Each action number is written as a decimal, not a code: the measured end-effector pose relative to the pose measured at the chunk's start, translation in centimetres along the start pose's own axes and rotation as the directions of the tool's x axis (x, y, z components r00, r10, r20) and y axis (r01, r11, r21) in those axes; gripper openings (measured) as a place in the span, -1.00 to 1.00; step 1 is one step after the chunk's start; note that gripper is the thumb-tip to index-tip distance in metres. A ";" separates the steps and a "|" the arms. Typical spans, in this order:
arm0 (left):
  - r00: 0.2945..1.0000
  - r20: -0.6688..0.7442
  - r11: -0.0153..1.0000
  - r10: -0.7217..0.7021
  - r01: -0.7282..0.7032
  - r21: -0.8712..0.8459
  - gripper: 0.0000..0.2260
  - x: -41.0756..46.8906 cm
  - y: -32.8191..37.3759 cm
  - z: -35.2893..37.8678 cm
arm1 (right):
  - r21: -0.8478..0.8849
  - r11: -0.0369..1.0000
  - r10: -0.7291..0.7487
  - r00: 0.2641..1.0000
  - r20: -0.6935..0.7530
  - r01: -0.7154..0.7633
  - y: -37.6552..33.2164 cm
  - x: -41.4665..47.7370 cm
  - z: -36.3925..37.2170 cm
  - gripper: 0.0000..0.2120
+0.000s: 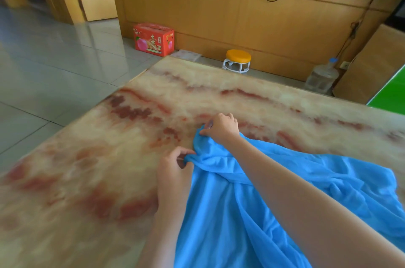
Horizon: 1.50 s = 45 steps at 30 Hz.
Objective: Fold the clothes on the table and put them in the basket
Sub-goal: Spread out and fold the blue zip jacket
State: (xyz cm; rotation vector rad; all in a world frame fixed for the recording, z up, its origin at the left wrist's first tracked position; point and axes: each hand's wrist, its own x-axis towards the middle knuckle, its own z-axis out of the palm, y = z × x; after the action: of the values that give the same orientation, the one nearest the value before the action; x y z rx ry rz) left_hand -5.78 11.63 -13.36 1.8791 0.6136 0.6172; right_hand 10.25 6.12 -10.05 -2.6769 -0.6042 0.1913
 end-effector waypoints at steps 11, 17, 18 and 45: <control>0.996 -0.088 0.998 -0.001 0.007 0.061 -0.65 0.2 -0.6 -0.1 | 0.207 0.978 0.052 0.972 -0.230 -0.004 -0.2 2.7 -0.2 -0.83; 0.992 -0.113 0.988 -0.046 0.061 0.138 -0.77 -0.1 -0.3 -0.1 | 0.266 0.964 0.015 0.988 -0.152 0.026 2.2 1.8 -0.6 -0.75; 0.992 -0.117 0.989 -0.053 0.068 0.130 -0.79 -0.1 -0.1 -0.1 | 0.236 0.971 -0.010 0.993 -0.115 0.038 2.6 1.7 -0.9 -0.77; 0.867 0.324 0.820 0.379 -0.477 0.317 -0.71 -1.9 1.0 5.0 | 0.018 0.995 -0.092 0.991 -0.102 0.094 20.6 -12.8 -8.4 -0.65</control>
State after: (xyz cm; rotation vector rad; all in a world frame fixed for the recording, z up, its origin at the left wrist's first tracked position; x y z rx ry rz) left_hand -3.79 6.68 -14.43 2.4617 0.1371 0.5590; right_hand 8.50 -19.46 -9.98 -2.6117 -0.6887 0.0359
